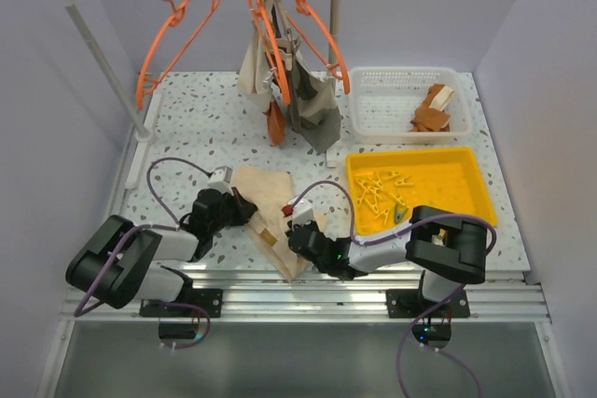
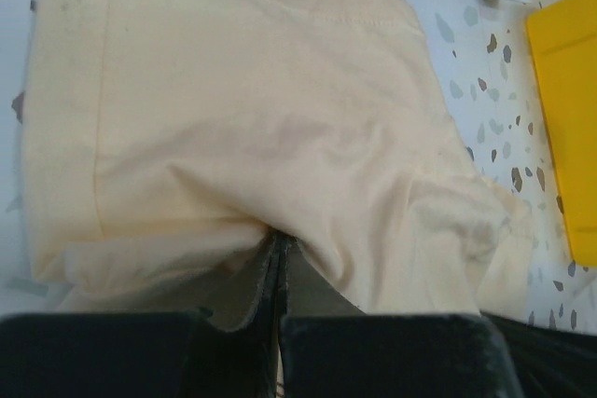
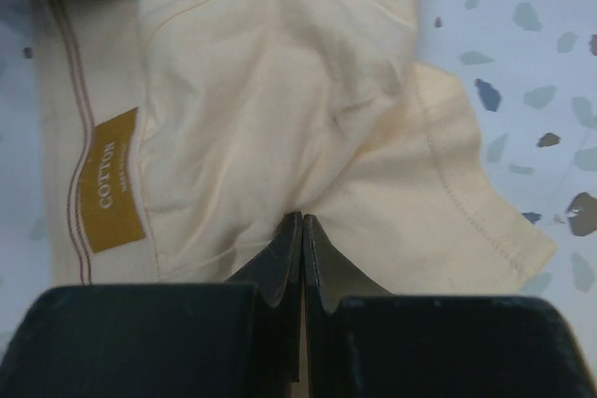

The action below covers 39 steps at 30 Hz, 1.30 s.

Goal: Clip the underwear to the hanger
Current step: Flatten out the underwear at the center of the board.

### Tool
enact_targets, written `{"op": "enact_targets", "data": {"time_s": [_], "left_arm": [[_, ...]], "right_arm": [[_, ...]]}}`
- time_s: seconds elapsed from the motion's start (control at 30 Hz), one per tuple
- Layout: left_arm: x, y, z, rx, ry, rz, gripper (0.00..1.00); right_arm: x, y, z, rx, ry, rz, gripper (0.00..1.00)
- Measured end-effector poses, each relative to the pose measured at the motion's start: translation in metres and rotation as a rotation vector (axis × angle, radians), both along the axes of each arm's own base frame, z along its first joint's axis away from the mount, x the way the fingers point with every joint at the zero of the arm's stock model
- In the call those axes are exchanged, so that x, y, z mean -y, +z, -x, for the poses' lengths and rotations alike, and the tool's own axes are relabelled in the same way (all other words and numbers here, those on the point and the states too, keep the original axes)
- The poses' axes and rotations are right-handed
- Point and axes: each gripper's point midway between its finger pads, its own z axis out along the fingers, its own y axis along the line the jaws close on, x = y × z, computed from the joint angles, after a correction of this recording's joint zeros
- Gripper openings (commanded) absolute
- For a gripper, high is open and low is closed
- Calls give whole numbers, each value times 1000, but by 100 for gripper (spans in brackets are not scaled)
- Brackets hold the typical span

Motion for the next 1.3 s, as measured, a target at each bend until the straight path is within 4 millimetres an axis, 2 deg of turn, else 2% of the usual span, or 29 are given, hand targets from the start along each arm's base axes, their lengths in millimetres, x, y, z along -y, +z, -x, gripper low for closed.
{"op": "enact_targets", "data": {"time_s": [0.13, 0.27, 0.43, 0.63, 0.7, 0.8, 0.87, 0.93, 1.0, 1.13, 1.3], "left_arm": [[3, 0, -15, 12, 7, -18, 0], [8, 0, -32, 28, 7, -28, 0], [17, 1, -51, 59, -6, -36, 0], [12, 8, -57, 88, -5, -85, 0], [10, 20, -58, 116, 1, -88, 0], [9, 53, -62, 205, 13, -68, 0], [9, 78, -64, 272, 23, -43, 0], [8, 88, -61, 301, 26, -30, 0], [8, 87, -55, 297, 21, -31, 0], [4, 60, -38, 220, 7, -61, 0], [-5, 27, -17, 127, -4, -100, 0]], "right_arm": [[-26, 1, 27, -22, 62, -24, 0], [-35, 1, 46, -43, 97, -23, 0], [-30, 2, 56, -64, 108, 2, 0], [-12, 12, 62, -63, 109, 63, 0], [-9, 27, 59, -36, 105, 50, 0], [-13, 47, 49, 10, 95, 34, 0], [-17, 53, 39, 29, 84, 31, 0], [-21, 53, 25, 41, 69, 26, 0], [-23, 46, 14, 44, 57, 38, 0], [-23, 29, -6, 53, 44, 88, 0], [-27, 34, -24, 74, 40, 69, 0]]}}
